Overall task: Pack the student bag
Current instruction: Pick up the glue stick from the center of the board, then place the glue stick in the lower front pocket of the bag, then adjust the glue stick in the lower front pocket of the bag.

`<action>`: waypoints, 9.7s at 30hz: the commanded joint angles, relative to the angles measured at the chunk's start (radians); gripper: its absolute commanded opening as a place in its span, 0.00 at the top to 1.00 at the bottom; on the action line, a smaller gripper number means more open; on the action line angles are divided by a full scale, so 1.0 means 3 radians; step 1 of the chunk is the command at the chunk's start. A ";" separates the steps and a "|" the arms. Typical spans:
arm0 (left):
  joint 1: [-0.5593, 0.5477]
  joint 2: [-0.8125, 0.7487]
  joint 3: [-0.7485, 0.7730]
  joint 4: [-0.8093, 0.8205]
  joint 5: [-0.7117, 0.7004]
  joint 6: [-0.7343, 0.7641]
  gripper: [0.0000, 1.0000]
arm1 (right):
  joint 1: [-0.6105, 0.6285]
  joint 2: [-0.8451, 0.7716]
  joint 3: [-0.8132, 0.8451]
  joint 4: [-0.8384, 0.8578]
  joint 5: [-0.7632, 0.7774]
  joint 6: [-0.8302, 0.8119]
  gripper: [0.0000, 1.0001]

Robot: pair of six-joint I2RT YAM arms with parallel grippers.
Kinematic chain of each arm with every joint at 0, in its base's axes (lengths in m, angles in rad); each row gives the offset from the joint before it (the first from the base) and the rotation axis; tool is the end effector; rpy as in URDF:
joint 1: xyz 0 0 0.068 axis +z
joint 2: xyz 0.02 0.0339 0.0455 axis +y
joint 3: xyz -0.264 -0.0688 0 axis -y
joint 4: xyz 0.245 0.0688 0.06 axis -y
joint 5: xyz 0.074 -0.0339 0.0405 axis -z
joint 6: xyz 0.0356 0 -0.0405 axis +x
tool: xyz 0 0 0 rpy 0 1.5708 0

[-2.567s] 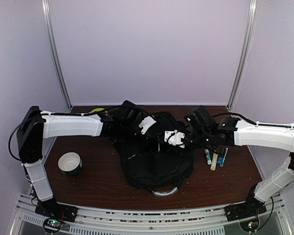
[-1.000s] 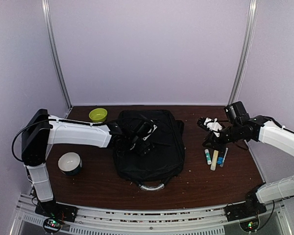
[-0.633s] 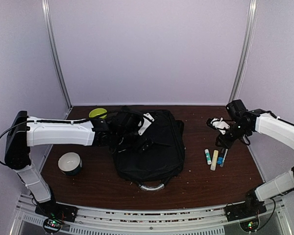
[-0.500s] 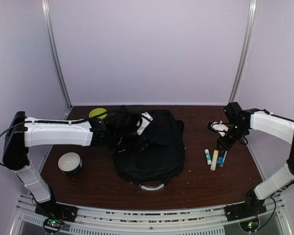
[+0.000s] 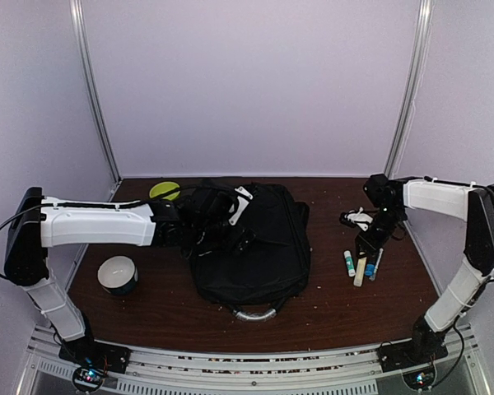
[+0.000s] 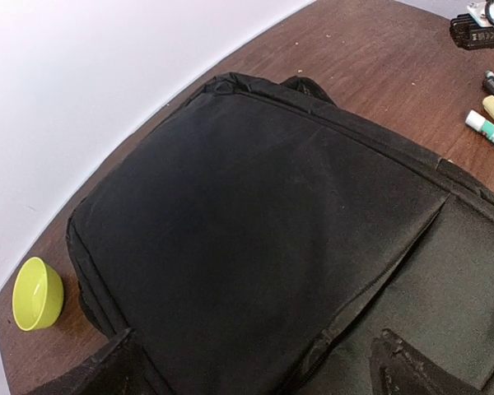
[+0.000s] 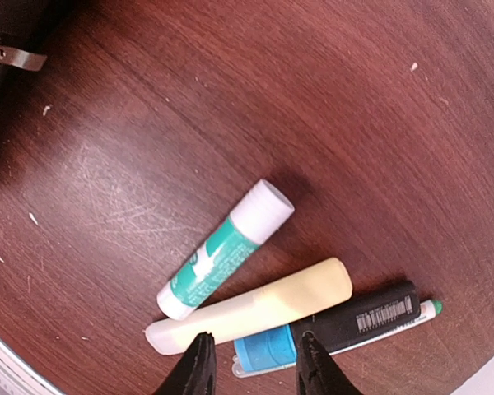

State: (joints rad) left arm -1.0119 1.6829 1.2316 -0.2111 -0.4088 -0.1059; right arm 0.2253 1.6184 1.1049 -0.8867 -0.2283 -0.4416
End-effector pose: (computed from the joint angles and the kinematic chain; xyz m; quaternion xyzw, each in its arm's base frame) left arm 0.2136 -0.3149 0.2574 0.3050 0.8301 -0.0732 0.4610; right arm 0.2847 0.0735 0.2020 -0.3332 0.9322 0.1037 0.0964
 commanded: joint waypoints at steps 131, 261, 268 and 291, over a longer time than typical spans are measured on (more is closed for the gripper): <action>0.0320 0.0190 0.0183 0.0080 0.0866 0.0306 1.00 | 0.1306 0.0701 0.1268 -0.0501 -0.2395 0.0960 0.91; 0.0596 0.0134 -0.0081 0.0214 0.2639 0.0220 1.00 | 0.2215 0.0825 0.0619 0.2387 0.0916 -0.0989 1.00; 0.0596 0.0112 -0.0090 0.0194 0.2614 0.0247 1.00 | 0.2220 0.0999 0.0596 0.2950 0.1794 -0.0986 1.00; 0.0657 0.0216 -0.0067 0.0223 0.2118 0.0158 1.00 | 0.2307 -0.0134 0.0251 0.1892 0.0378 -0.0250 0.84</action>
State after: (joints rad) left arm -0.8047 1.7405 1.1873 -0.1806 0.2066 -0.0555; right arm 0.9127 1.6775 1.2053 -0.2607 0.0238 -0.6022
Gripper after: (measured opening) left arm 0.030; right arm 0.152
